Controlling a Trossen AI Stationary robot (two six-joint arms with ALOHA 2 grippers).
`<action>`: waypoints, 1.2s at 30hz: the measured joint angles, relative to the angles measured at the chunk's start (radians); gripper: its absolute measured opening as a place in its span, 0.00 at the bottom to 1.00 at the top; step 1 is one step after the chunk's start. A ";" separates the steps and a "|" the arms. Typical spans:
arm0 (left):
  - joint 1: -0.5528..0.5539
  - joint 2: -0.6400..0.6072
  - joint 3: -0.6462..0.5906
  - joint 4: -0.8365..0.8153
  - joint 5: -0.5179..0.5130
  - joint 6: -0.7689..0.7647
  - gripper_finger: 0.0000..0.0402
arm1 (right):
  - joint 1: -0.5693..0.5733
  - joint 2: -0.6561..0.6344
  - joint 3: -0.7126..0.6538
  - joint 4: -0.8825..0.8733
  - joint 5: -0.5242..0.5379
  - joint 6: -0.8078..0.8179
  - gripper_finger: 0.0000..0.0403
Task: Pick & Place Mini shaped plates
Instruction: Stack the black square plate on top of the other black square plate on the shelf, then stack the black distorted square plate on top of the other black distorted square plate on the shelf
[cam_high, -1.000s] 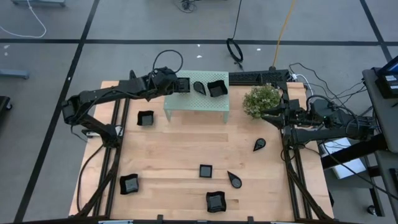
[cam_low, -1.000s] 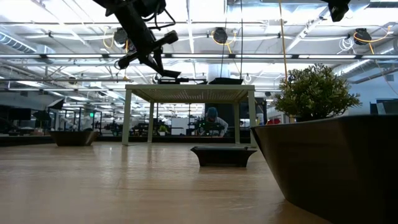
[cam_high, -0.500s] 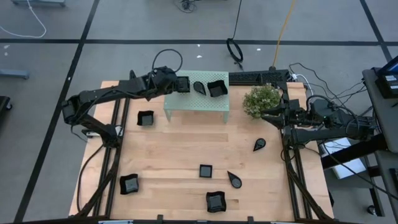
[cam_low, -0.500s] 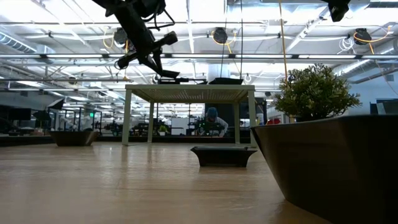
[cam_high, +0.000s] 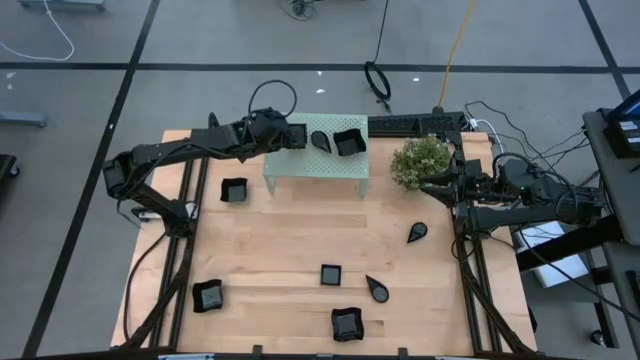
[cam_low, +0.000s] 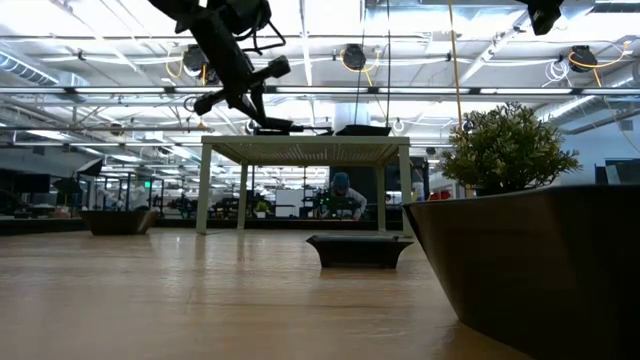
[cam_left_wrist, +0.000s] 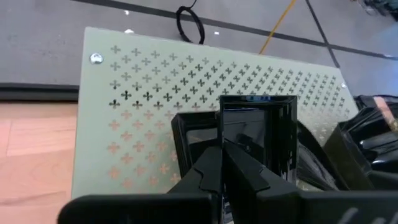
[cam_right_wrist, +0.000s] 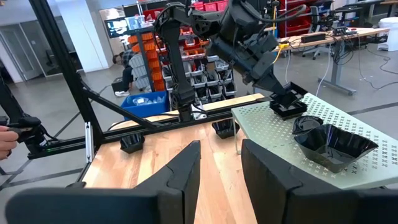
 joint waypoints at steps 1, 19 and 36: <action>0.000 0.000 0.000 -0.006 0.000 -0.005 0.02 | 0.000 0.000 0.000 0.000 0.000 0.000 0.26; 0.014 0.000 0.000 0.009 -0.008 -0.016 0.16 | 0.000 0.000 0.000 0.000 0.000 0.000 0.26; -0.051 -0.086 0.001 0.121 0.008 0.350 0.38 | 0.000 0.000 0.000 0.000 0.000 0.000 0.26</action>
